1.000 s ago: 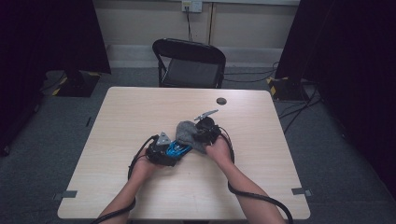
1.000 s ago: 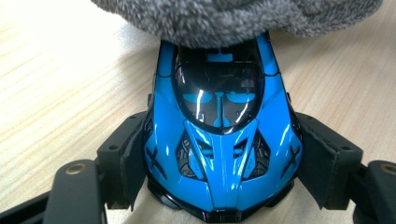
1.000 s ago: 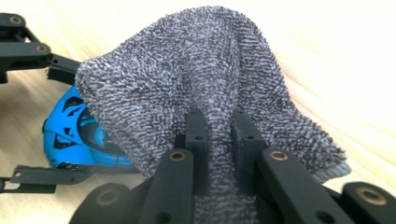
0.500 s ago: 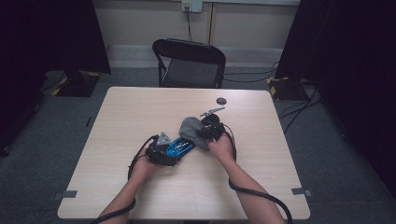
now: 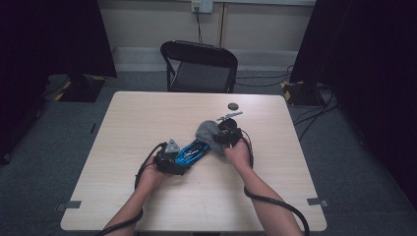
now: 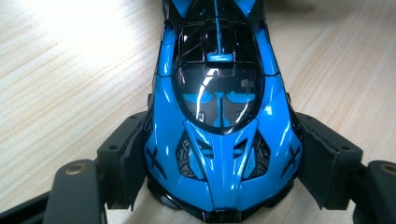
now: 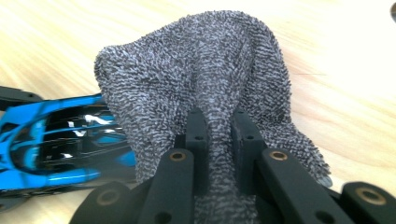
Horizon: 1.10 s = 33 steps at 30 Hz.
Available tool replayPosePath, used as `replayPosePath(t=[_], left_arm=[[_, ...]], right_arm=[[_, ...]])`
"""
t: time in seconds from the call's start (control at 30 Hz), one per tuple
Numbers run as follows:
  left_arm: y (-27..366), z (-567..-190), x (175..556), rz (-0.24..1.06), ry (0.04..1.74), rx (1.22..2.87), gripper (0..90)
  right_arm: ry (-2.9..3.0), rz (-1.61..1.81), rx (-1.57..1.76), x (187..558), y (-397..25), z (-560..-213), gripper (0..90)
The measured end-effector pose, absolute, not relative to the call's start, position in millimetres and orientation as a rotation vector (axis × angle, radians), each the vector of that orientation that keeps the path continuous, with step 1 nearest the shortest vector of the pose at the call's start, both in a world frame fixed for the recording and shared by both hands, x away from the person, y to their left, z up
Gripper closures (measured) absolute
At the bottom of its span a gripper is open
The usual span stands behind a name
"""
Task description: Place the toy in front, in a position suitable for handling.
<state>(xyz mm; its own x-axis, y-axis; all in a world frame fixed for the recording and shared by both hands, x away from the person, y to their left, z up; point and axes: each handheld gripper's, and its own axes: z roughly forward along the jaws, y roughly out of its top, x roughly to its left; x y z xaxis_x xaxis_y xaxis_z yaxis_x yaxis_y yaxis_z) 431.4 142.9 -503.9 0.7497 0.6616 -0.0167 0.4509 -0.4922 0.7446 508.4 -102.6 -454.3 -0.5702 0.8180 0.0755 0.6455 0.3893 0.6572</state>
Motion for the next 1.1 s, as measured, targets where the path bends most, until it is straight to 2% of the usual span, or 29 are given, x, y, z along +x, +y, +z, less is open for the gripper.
replayPosePath(t=[0.53, 0.8, 1.1], left_arm=[[143, -504, 431, 0.349, 0.832, 2.173, 25.8], [143, -504, 431, 0.350, 0.832, 2.173, 25.8], [143, -504, 431, 0.349, 0.832, 2.173, 25.8]], right_arm=[[2.315, 0.990, 1.386, 512, -140, -448, 80.6], [2.340, 1.045, 1.308, 500, -134, -427, 80.8], [2.398, 1.108, 1.225, 486, -117, -420, 80.7]])
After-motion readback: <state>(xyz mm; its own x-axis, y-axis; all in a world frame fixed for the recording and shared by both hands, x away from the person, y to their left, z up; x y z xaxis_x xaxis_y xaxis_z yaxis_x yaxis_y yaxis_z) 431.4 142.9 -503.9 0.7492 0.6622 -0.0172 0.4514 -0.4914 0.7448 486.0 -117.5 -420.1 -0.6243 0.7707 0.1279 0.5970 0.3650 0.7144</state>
